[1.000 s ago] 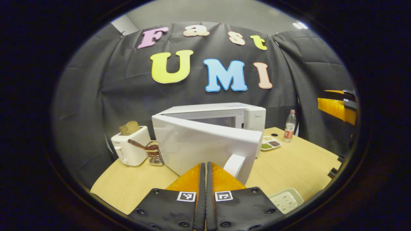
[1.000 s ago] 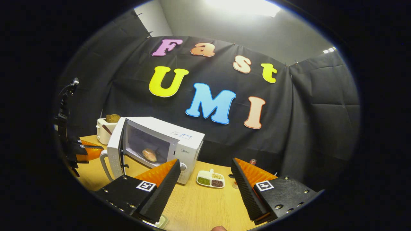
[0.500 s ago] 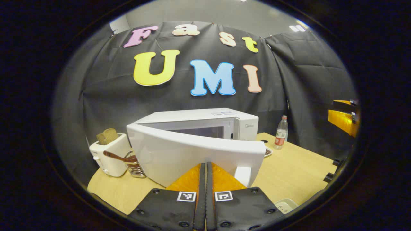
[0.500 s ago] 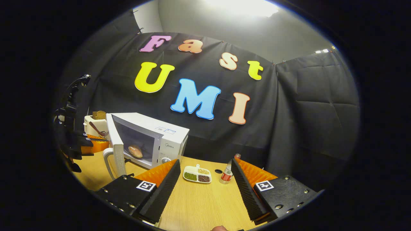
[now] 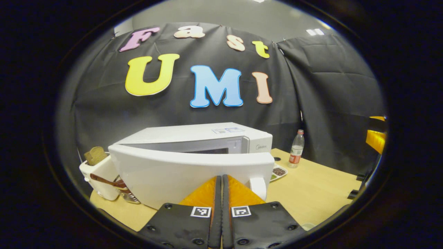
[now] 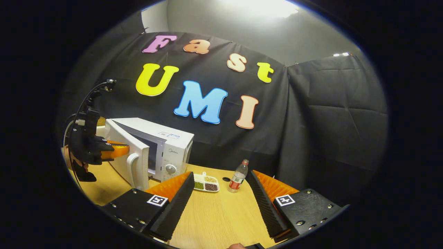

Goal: Open the microwave oven with the left hand, put the food in, and close the microwave oven.

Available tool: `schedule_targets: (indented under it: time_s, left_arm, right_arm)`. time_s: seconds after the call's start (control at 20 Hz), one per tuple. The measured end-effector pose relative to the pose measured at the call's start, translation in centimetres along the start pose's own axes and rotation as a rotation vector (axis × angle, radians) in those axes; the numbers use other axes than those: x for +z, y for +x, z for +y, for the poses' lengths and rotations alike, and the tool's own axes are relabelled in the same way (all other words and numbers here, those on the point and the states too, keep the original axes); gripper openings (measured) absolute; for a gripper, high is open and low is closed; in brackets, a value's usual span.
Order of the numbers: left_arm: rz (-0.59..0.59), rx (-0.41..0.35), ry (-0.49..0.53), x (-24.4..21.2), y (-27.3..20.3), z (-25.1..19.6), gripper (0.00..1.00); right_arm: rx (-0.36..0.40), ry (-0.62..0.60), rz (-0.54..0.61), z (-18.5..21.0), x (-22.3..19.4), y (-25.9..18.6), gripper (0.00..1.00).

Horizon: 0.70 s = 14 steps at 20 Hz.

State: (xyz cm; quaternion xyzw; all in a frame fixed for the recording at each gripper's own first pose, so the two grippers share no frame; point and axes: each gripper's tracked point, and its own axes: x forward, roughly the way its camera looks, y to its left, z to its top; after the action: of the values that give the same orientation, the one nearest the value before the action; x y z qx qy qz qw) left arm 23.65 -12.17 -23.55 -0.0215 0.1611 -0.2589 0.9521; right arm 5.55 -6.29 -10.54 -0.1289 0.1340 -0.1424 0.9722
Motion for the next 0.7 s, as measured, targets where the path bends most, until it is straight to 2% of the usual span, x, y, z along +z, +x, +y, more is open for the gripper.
schedule_targets:
  time_s: [0.35, 0.7]
  left_arm:
    - [-0.017, -0.005, -0.027, 1.7, 4.3, 0.2, 0.08]
    - [-0.031, 0.02, -0.052, 3.1, 7.4, 0.4, 0.08]
  right_arm:
    - [-0.032, -0.007, 0.031, -0.8, -0.9, -0.5, 0.97]
    - [-0.074, -0.018, 0.052, -2.8, -1.3, -1.3, 0.97]
